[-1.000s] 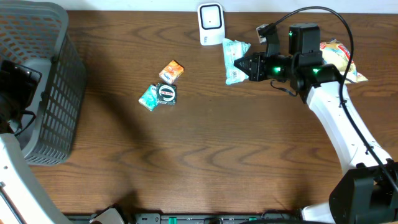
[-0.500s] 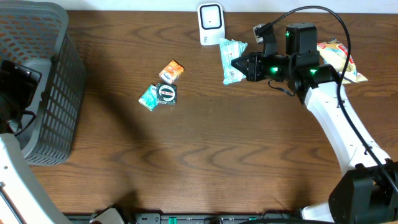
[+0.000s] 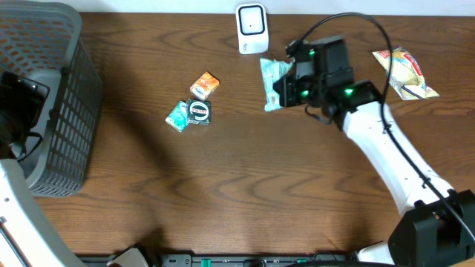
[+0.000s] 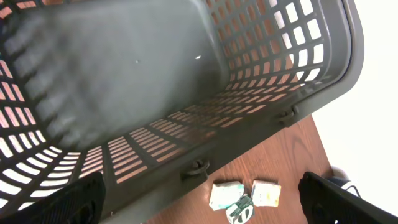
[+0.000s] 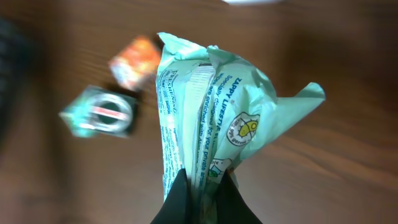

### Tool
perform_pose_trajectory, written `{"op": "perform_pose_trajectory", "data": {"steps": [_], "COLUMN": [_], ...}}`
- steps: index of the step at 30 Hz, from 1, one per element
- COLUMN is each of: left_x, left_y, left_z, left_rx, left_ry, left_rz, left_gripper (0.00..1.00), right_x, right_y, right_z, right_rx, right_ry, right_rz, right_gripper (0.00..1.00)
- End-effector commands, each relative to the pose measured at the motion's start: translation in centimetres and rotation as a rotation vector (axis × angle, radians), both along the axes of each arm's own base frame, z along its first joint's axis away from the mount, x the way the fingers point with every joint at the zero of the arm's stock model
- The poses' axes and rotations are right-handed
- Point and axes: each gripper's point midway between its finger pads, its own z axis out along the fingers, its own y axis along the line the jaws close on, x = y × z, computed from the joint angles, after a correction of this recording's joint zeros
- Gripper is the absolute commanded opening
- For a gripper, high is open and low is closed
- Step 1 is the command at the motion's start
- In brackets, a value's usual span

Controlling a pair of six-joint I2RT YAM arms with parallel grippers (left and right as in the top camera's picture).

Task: Scan the item barcode
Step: 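Lower the wipes pack onto the table centre and release it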

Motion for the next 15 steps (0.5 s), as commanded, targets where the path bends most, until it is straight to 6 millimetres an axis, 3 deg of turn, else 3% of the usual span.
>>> {"op": "perform_pose_trajectory", "data": {"steps": [1,8,11,15], "left_x": [-0.2,-0.2,-0.2,-0.2], "left_y": [0.1,0.1,0.1,0.1], "left_z": [0.7,0.7,0.7,0.7], "left_rx": [0.009,0.009,0.009,0.009], "left_ry": [-0.016,-0.016,-0.016,-0.016], "left_rz": [0.013,0.013,0.013,0.013], "left_gripper": [0.97,0.98,0.98,0.98], "right_x": [0.6,-0.1,-0.2,-0.5], "right_y": [-3.6,-7.4,-10.2,-12.4], "right_z": [-1.5,-6.1,-7.2,-8.6], "right_rx": [-0.295,-0.685,-0.893,-1.074], "right_ry": [-0.055,-0.009,-0.007,0.009], "right_rz": [-0.168,-0.262,-0.317,-0.338], "right_gripper": [0.01,0.01,0.01,0.01]}}
